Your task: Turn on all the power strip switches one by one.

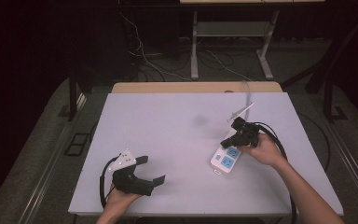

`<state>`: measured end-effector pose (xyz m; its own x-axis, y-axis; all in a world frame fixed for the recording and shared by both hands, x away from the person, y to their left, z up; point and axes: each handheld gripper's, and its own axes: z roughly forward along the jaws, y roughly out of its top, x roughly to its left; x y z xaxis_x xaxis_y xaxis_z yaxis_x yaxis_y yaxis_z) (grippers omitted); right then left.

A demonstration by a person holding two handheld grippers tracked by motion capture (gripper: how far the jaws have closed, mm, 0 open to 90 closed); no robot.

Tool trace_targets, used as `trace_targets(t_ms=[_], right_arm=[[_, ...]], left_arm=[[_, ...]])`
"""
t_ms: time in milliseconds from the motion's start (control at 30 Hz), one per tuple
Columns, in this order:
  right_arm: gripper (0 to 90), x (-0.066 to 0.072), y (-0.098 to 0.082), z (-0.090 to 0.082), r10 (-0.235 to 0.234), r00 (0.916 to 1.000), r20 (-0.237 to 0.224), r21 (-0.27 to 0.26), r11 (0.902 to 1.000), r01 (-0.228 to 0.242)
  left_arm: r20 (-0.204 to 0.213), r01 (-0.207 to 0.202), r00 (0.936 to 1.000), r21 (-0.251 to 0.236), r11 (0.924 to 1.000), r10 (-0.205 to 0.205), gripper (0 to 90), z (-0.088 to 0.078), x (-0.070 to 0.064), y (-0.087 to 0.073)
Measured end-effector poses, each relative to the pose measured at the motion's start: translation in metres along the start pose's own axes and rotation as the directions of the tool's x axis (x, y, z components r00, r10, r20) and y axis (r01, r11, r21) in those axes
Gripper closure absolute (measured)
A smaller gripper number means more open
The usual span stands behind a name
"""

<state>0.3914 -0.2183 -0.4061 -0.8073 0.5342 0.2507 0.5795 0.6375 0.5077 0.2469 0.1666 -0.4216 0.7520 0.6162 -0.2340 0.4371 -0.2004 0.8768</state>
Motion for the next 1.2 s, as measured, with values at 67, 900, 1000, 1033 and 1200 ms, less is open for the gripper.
trace_targets(t_ms=[67,900,1000,1033,1200], right_arm=[[90.0,0.0011,0.0002,0.0009,-0.003,1.0,0.005,0.003,1.0,0.003],[90.0,-0.001,-0.0031,0.0041,-0.017,0.9999,-0.002,-0.006,0.9998,0.017],[90.0,-0.0017,-0.0038,0.0039,-0.01,0.9999,-0.009,-0.008,0.9999,0.009],[90.0,-0.0018,-0.0039,0.0038,-0.009,0.9999,-0.009,-0.008,0.9999,0.009],[90.0,-0.0008,-0.0035,0.0038,-0.007,1.0,-0.004,-0.007,0.9999,0.007]], left_arm=[[-0.001,-0.002,1.0,-0.002,1.0,0.002,0.0,-0.0003,-0.0002,0.0001],[0.005,-0.011,0.9999,-0.002,0.9999,0.011,0.0,0.0002,-0.0002,0.0007],[0.003,-0.009,1.0,-0.002,1.0,0.009,0.0,-0.0004,-0.0002,0.0005],[0.003,-0.009,1.0,-0.003,1.0,0.009,0.0,-0.0006,-0.0002,0.0005],[0.002,-0.003,1.0,-0.003,1.0,0.003,0.0,-0.0005,0.0008,0.0004]])
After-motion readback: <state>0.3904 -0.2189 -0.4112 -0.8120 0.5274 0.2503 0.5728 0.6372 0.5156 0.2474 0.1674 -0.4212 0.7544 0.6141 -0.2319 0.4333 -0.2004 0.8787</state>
